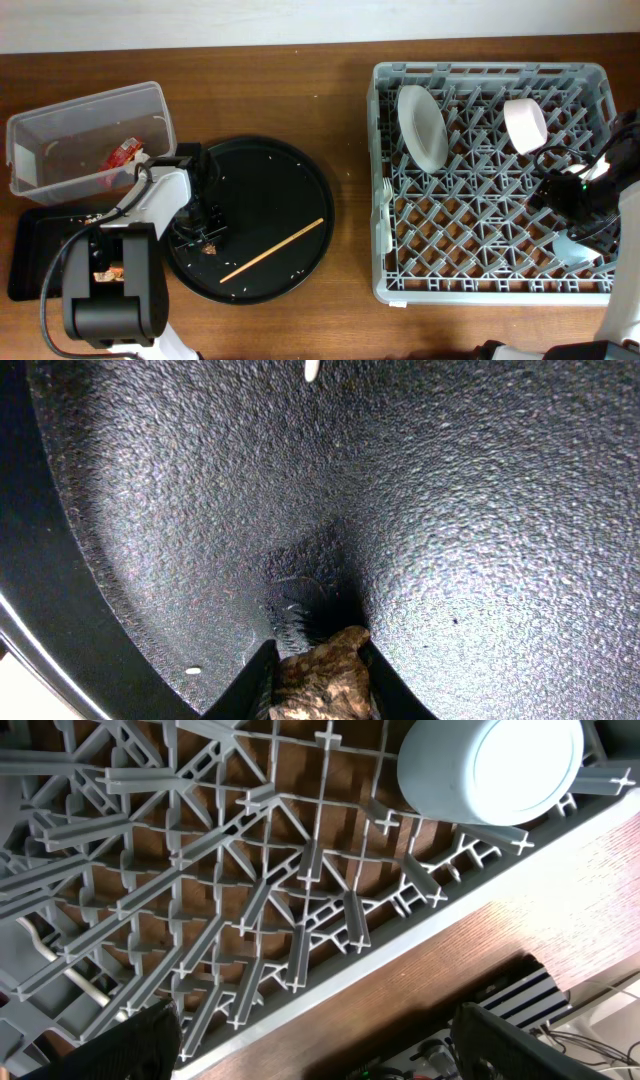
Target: Sort waste into correct bins and load items into the dishwasher rack
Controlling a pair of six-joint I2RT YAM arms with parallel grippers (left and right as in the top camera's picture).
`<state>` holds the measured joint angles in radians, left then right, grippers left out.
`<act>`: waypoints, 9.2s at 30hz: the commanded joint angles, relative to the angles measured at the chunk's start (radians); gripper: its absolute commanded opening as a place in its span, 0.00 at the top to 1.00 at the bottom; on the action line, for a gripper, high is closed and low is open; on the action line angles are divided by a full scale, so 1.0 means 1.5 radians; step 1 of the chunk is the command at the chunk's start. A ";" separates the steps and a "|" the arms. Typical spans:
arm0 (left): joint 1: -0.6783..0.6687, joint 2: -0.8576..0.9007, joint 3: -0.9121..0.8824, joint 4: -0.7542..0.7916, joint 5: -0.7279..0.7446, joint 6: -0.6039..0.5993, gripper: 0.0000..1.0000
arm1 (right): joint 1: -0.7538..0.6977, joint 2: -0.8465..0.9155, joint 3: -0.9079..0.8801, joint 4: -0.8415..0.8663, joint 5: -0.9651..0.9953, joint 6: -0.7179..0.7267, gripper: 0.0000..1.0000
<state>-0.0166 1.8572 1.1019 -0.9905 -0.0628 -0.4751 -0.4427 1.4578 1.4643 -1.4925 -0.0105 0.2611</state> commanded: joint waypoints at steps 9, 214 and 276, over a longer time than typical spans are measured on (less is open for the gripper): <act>0.029 0.017 0.102 -0.098 -0.042 0.014 1.00 | -0.001 -0.002 0.007 0.000 -0.003 0.000 0.11; 0.016 -0.681 -0.091 0.031 -0.022 0.158 0.01 | 0.260 -0.445 -0.183 0.215 -0.029 -0.128 0.01; 0.016 -0.797 -0.150 0.017 -0.021 0.158 0.01 | 0.269 -0.969 -0.973 0.948 -0.055 -0.181 0.01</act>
<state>0.0071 0.6655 0.8803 -0.9676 -0.0868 -0.2501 -0.0502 0.0139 0.0105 -0.0662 -0.0914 -0.0048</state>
